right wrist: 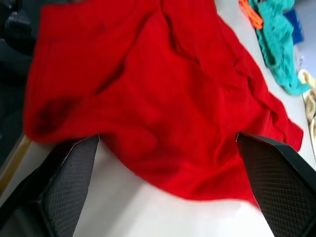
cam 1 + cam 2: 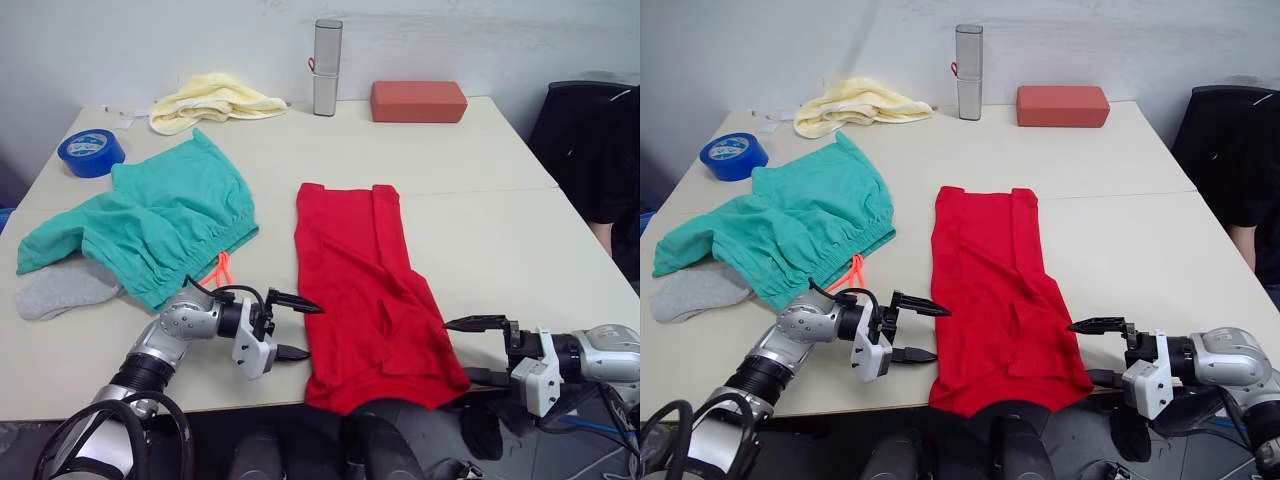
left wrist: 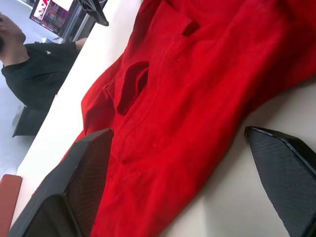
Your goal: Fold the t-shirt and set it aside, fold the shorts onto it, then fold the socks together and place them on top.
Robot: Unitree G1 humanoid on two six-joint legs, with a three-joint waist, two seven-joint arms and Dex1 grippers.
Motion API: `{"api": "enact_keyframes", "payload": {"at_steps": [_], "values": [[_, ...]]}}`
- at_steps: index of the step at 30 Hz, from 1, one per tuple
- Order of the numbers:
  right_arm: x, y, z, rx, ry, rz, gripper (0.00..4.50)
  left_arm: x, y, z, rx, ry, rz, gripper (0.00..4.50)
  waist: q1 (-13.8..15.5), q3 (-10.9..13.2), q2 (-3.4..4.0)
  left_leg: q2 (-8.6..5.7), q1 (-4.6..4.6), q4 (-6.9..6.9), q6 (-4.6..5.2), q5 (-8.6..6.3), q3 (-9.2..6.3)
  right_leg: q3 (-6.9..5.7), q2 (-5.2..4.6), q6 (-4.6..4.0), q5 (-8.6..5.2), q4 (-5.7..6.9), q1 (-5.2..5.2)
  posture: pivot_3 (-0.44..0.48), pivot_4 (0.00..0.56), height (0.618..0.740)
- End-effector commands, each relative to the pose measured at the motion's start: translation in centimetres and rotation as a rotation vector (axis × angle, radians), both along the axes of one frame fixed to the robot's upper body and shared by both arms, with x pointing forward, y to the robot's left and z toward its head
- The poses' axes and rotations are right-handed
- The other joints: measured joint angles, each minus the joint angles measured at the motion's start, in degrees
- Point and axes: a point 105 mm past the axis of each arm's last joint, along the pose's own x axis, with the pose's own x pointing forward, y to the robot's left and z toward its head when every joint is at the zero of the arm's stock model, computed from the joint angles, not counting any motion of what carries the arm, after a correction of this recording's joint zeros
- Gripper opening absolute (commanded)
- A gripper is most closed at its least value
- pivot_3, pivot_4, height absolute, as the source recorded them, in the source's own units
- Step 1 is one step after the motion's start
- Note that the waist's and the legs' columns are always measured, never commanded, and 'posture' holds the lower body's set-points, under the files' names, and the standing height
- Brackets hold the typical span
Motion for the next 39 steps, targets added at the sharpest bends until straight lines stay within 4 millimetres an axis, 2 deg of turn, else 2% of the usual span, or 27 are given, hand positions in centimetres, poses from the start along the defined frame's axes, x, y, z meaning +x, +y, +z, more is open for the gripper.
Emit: {"api": "enact_keyframes", "payload": {"at_steps": [1,5,10,13,17,20,23,31,36,39], "values": [[-0.6,1.2,-1.2,0.002,0.036,0.035,4.5,-0.4,-0.5,-1.3,0.054,0.031,-0.019,4.48,-0.06,-0.05,0.08,0.0,0.0,0.0,0.0,0.0,0.0,0.0,0.0,0.0,0.0,0.0,0.0,0.0,0.15,0.74],[-0.3,1.7,-0.9,0.025,-0.007,0.039,4.5,-0.9,-1.3,-1.9,0.05,0.044,-0.047,4.48,-0.16,-0.19,0.12,0.01,0.01,-0.01,0.0,-0.02,0.01,-0.02,0.01,0.0,-0.01,0.0,0.0,0.0,0.15,0.74],[0.2,-0.3,-1.0,-0.046,-0.05,-0.015,4.5,-0.4,-2.0,-1.5,0.014,-0.008,-0.035,4.48,-0.13,-0.22,0.14,0.0,0.01,-0.01,0.02,-0.04,0.02,-0.01,0.0,0.03,-0.03,-0.03,0.0,0.0,0.15,0.74],[1.1,-1.6,-1.1,-0.108,-0.083,-0.065,4.5,0.8,-1.5,-1.0,0.005,-0.074,0.02,4.48,-0.11,-0.23,0.12,-0.03,-0.01,-0.01,0.09,-0.05,0.05,0.0,-0.04,0.06,-0.03,-0.21,0.05,0.0,0.15,0.74],[2.3,-1.6,-0.9,-0.126,-0.127,-0.095,4.5,1.8,0.4,-1.1,0.037,-0.102,0.098,4.48,-0.37,-0.37,-0.1,-0.12,-0.02,0.0,0.1,-0.09,0.12,0.04,-0.19,-0.03,-0.07,-0.4,0.11,0.0,0.15,0.74],[2.7,-1.5,-1.3,-0.14,-0.135,-0.104,4.5,1.9,0.7,-1.5,0.052,-0.104,0.113,4.48,-0.77,-0.45,-0.15,-0.12,-0.01,-0.05,0.04,-0.12,0.12,0.04,-0.21,-0.14,-0.12,-0.4,0.1,0.0,0.15,0.74],[2.2,-0.9,-1.9,-0.134,-0.128,-0.062,4.5,1.9,-0.2,-1.6,0.036,-0.106,0.103,4.48,-1.44,-0.54,-0.18,-0.12,0.02,-0.14,0.02,-0.12,0.15,0.04,-0.21,-0.11,-0.11,-0.39,0.1,0.0,0.15,0.74],[2.1,2.7,-2.2,-0.063,-0.138,0.044,4.5,1.5,-1.4,-2.4,0.046,-0.08,0.055,4.48,-1.73,-0.96,-0.64,-0.12,0.17,-0.46,-0.1,-0.04,0.21,0.05,-0.2,-0.05,-0.08,-0.4,0.11,0.0,0.15,0.74],[2.1,3.4,-2.4,-0.051,-0.119,0.061,4.5,1.0,-1.7,-2.6,0.049,-0.052,0.021,4.48,-1.69,-1.04,-0.74,-0.11,0.7,-1.04,-0.31,0.09,0.33,0.13,-0.12,-0.06,-0.29,-0.39,0.28,0.0,0.15,0.74],[1.9,3.6,-2.3,-0.035,-0.108,0.085,3.86,0.5,-1.4,-2.5,0.042,-0.026,0.007,3.85,-1.76,-1.04,-0.73,-0.06,0.73,-1.11,-0.34,0.12,0.34,0.14,-0.07,-0.13,-0.34,-0.36,0.26,0.0,0.15,0.74]]}}
